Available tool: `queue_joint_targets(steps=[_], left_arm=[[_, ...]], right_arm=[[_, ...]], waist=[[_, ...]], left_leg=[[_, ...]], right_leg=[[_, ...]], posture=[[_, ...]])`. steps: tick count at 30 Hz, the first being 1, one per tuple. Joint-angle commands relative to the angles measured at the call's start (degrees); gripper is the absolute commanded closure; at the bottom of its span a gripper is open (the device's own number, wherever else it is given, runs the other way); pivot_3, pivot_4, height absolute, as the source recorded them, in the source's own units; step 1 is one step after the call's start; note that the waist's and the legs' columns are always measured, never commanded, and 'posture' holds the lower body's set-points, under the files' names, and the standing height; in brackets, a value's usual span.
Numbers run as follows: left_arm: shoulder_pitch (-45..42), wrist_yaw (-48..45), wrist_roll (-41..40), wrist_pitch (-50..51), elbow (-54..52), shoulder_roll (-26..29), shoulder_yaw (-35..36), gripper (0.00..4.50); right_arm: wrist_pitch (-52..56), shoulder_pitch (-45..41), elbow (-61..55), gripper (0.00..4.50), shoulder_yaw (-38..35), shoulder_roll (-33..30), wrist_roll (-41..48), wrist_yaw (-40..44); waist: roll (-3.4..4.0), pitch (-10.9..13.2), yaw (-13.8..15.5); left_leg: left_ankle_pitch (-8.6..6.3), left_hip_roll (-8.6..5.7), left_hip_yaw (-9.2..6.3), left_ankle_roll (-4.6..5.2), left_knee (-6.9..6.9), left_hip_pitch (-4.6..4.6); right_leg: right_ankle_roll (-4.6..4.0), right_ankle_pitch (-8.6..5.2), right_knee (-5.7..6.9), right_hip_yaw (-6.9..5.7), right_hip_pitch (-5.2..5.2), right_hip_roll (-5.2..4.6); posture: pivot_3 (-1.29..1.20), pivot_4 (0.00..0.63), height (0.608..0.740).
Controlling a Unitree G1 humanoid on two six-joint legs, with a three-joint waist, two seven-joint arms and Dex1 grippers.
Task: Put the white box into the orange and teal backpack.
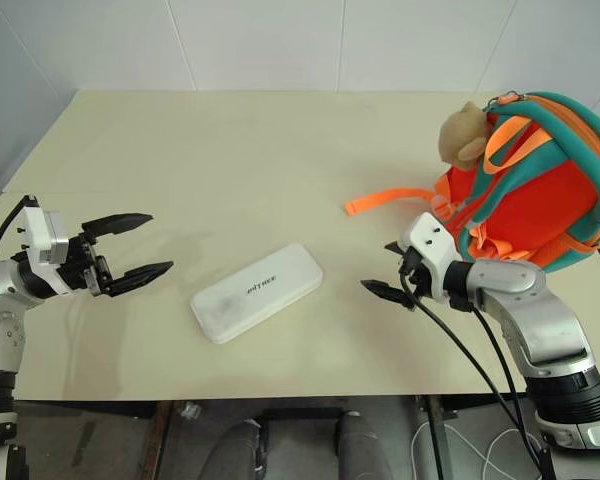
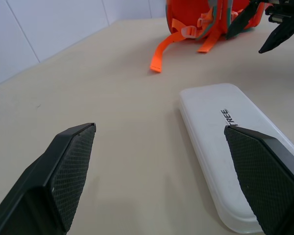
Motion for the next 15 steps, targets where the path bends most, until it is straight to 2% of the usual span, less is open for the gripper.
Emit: queue_joint_targets(steps=[1, 11, 13, 15], left_arm=[[-1.29, 0.83, 0.33, -0.88, -0.30, 0.08, 0.54, 0.01], [0.56, 6.01, 2.37, 0.58, -1.64, 0.19, 0.73, 0.01], [1.96, 4.37, 0.95, 0.86, -3.62, 0.30, 0.81, 0.00], [3.05, 6.07, 1.04, 1.72, -4.01, 0.54, 2.01, 0.40]], right_arm=[[-0.54, -1.55, -0.53, 0.00, -1.90, 0.30, 0.25, -0.79], [-0.50, -2.27, -0.23, 0.00, 0.63, 3.14, -1.65, -3.53], [-0.59, -2.10, -0.49, 0.37, 1.23, 3.20, -2.07, -3.72], [-0.77, -3.33, 0.43, 0.88, 1.07, 4.26, -1.69, -3.93]], waist=[[0.00, 0.00, -0.06], [-0.01, 0.00, -0.15], [-0.01, 0.00, -0.11], [0.00, 0.00, -0.24]], left_leg=[[0.00, 0.00, 0.00, 0.00, 0.00, 0.00], [0.00, 0.00, 0.02, 0.01, -0.01, 0.02], [-0.01, 0.00, 0.02, 0.02, 0.00, 0.01], [-0.02, 0.00, 0.04, 0.04, -0.01, 0.01]], right_leg=[[-0.01, 0.00, 0.00, 0.00, 0.00, 0.00], [0.16, 0.11, 0.01, 0.04, -0.01, 0.02], [0.16, 0.11, 0.00, 0.04, -0.01, 0.02], [0.14, 0.10, -0.02, 0.05, -0.01, 0.01]], posture=[[0.00, 0.150, 0.740], [0.00, 0.150, 0.740], [0.00, 0.150, 0.740], [0.00, 0.150, 0.740]])
